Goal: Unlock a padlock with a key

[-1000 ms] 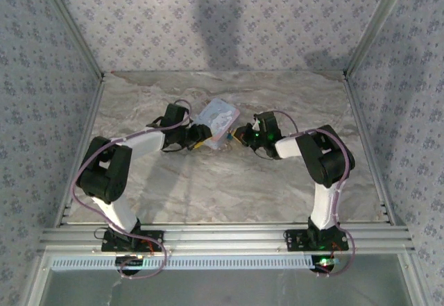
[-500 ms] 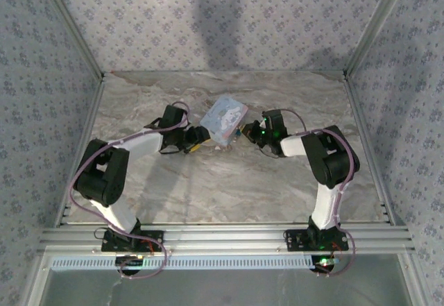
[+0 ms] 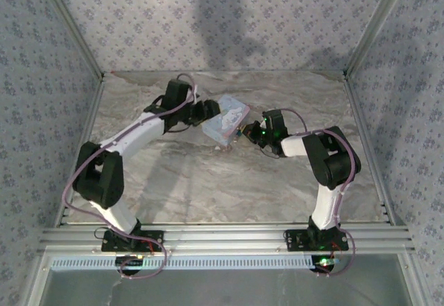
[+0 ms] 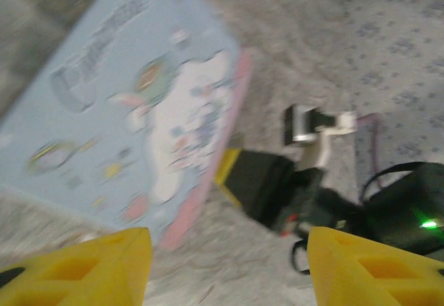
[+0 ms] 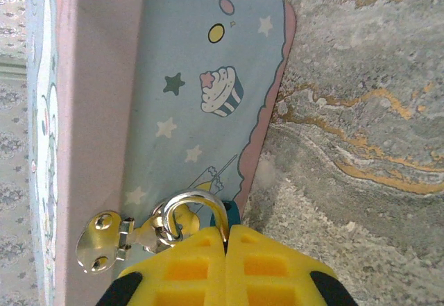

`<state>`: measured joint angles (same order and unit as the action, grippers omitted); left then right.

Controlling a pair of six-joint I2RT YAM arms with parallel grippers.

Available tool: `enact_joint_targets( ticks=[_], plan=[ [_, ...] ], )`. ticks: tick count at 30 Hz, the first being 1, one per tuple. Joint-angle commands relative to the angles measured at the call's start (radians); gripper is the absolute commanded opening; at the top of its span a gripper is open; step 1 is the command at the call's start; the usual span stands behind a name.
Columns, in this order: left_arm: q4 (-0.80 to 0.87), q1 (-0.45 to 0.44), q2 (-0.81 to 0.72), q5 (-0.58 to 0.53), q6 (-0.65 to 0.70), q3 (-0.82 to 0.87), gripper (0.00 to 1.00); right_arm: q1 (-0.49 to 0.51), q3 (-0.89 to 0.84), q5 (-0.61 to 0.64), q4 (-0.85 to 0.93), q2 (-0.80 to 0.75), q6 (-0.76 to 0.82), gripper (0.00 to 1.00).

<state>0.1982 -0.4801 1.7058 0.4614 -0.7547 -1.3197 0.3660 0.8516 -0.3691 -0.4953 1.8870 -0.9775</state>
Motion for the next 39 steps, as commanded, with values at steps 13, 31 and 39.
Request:
enact_joint_targets(
  ticks=[13, 31, 39],
  plan=[
    [0.056, -0.08, 0.277, 0.053, 0.054, -0.186, 0.6, -0.013, -0.011, 0.033, 0.073, -0.009, 0.013, 0.0],
    [0.024, -0.078, 0.222, 0.008, 0.041, 0.026, 0.6, -0.049, 0.066, 0.059, 0.176, -0.005, 0.1, 0.0],
    [0.002, -0.079, 0.213, 0.012, 0.021, 0.049, 0.6, -0.052, 0.074, 0.019, 0.182, -0.021, 0.09, 0.0]
  ],
)
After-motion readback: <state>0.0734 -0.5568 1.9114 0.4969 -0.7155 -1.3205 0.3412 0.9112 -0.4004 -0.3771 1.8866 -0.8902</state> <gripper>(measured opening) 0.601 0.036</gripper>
